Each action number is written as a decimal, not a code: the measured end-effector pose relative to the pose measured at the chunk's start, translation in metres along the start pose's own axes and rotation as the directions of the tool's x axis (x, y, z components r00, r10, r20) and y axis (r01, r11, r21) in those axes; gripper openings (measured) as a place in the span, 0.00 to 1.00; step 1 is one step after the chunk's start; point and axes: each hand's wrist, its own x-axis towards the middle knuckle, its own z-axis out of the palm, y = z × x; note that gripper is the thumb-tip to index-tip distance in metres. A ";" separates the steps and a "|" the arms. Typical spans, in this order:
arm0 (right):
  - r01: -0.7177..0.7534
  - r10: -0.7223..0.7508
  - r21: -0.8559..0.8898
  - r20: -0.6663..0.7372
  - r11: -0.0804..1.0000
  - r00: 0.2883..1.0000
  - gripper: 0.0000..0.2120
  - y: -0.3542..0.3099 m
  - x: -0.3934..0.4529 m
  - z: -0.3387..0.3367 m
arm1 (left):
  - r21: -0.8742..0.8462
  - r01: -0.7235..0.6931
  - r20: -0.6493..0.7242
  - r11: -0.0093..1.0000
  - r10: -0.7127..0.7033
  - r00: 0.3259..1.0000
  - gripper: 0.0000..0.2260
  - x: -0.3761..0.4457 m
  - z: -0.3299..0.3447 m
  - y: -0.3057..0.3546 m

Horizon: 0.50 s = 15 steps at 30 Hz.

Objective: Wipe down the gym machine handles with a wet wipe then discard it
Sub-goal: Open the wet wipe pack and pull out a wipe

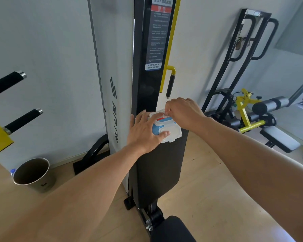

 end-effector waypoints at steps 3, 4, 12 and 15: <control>-0.027 0.027 0.050 0.004 0.998 1.000 0.11 0.000 -0.003 0.001 | 0.015 0.001 0.007 1.000 -0.001 1.000 0.29 0.000 -0.001 0.000; -0.046 0.046 0.067 0.009 0.997 0.999 0.10 0.000 -0.004 0.001 | 0.017 -0.001 0.008 1.000 0.001 1.000 0.29 0.000 -0.001 0.000; -0.214 0.126 0.387 0.241 0.897 0.962 0.05 -0.002 0.003 -0.006 | 0.013 0.005 0.008 1.000 -0.006 1.000 0.28 0.000 -0.002 0.002; -0.299 0.177 0.519 0.273 0.801 0.946 0.06 -0.001 0.004 -0.012 | 0.003 0.016 0.005 1.000 -0.016 1.000 0.28 0.000 -0.002 0.003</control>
